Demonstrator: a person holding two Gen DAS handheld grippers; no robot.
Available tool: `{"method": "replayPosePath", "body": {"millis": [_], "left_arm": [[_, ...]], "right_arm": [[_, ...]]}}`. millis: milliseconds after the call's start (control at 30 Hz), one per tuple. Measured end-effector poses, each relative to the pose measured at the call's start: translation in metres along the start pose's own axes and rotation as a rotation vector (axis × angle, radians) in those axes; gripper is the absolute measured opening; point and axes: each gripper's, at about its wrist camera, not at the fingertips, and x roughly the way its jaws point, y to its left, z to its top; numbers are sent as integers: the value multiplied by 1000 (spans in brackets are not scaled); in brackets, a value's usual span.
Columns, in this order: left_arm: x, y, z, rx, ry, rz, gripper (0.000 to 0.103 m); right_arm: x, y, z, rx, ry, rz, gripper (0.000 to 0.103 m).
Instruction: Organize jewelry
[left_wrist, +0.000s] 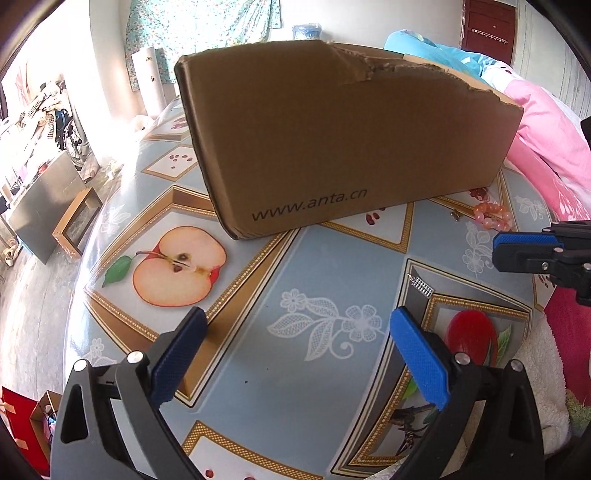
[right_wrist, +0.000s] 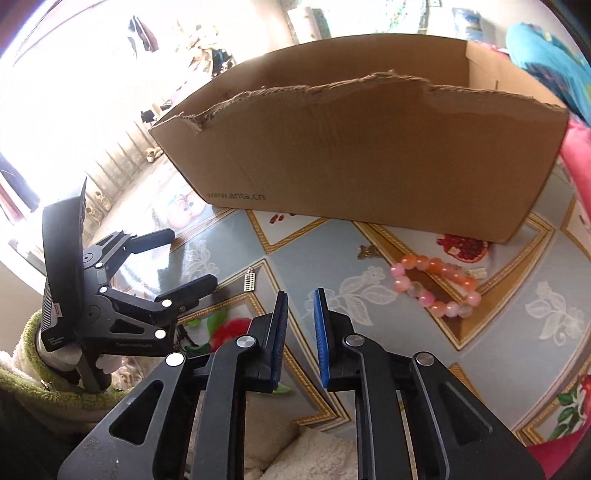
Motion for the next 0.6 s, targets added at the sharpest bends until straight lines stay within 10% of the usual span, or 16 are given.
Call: {"method": "replayPosePath", "body": {"millis": [600], "left_arm": [[5, 0, 5, -2, 27, 1, 99]], "right_arm": [[5, -25, 14, -132, -18, -250, 22]]}}
